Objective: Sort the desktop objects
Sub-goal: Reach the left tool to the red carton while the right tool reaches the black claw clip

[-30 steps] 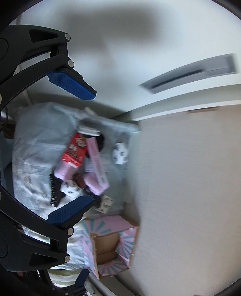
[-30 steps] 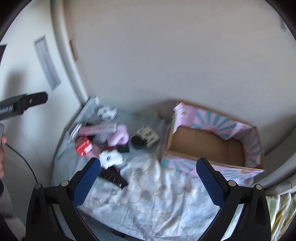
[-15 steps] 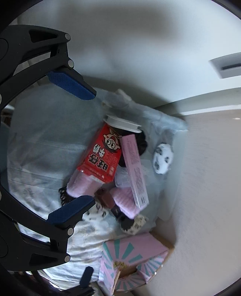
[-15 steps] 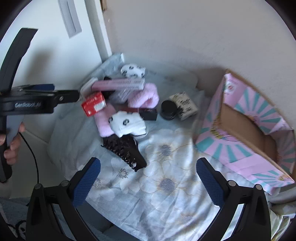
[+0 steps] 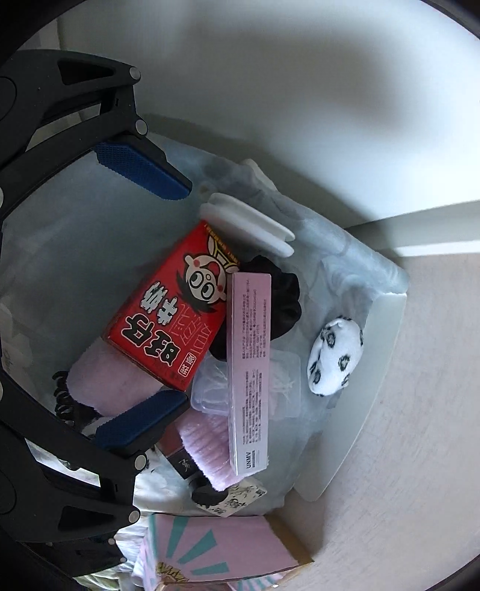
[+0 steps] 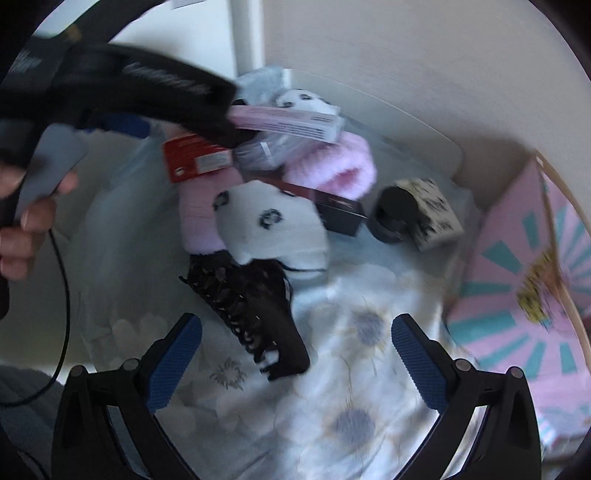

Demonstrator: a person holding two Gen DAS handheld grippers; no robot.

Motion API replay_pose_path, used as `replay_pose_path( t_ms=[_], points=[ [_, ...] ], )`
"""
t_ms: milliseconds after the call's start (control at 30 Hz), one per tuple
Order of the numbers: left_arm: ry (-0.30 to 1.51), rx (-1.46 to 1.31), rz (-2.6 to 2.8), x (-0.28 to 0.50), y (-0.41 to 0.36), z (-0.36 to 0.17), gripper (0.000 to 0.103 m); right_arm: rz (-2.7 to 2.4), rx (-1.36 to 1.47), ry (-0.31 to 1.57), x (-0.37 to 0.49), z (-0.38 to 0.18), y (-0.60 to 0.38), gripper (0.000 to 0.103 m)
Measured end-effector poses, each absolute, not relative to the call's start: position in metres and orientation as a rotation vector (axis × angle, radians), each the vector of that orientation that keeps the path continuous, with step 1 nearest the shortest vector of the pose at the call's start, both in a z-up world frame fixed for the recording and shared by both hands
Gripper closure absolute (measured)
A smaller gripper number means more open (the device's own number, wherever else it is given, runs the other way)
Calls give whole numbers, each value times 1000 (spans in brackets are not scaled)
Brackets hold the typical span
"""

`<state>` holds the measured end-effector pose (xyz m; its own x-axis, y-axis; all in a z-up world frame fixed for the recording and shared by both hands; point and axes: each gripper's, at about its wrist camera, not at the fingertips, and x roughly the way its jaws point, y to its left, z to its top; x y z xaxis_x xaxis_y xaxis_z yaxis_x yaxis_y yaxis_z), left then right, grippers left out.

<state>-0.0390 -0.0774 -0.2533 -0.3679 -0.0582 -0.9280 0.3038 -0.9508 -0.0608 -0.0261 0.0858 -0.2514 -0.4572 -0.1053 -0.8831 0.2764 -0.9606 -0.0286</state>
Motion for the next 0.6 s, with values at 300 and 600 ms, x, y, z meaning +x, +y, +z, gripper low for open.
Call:
replay_pose_path(
  t_ms=[300, 600],
  points=[
    [499, 1620, -2330, -42, -96, -261, 3, -2423, 1406, 389, -25, -260, 67, 25],
    [539, 1634, -2269, -46, -103, -273, 16, -2385, 1390, 418, -20, -263, 60, 40]
  ],
)
